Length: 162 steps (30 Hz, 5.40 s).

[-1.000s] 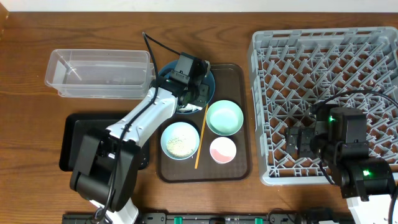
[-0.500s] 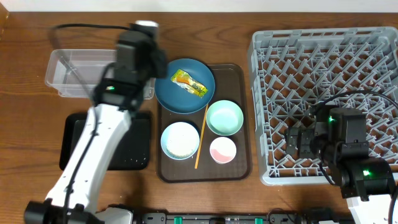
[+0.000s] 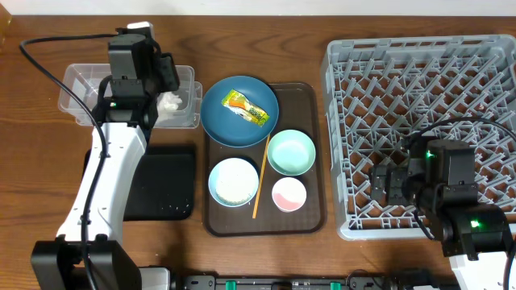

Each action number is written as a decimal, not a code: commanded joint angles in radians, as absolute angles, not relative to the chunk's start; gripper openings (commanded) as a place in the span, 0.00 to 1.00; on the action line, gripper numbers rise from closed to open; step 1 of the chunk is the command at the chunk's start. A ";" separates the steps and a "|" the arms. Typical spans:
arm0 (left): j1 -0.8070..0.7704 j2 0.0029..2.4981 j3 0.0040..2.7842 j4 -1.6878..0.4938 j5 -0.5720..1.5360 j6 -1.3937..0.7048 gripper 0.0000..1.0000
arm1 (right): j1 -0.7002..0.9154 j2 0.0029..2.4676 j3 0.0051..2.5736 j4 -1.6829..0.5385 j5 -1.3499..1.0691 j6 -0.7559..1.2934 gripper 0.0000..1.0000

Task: Sort waste into correct bins and load items into the dishwasher rack
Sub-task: 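Carry the paper with the left gripper and drop it in the clear bin, then grasp the yellow snack wrapper on the blue plate with the left gripper, then move the wrapper left and release it into the clear bin, then grasp the light-blue bowl of rice with the left gripper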

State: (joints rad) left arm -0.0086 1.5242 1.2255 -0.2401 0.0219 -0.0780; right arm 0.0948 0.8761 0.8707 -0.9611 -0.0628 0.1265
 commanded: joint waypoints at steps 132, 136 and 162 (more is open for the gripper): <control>-0.545 1.614 1.168 -0.869 0.088 -0.380 0.47 | 0.091 0.902 0.888 -0.984 -0.057 0.134 0.99; -0.570 1.657 1.167 -0.862 0.090 -0.434 0.47 | 0.091 0.902 0.888 -0.984 -0.057 0.134 0.99; -0.641 1.824 1.167 -0.849 0.094 -0.515 0.12 | 0.091 0.902 0.888 -0.984 -0.057 0.134 0.99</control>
State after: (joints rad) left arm -0.6399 1.8126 1.1748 -0.8440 0.1020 -0.5102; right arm 0.0948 0.9012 0.8707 -0.9829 -0.0628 0.1265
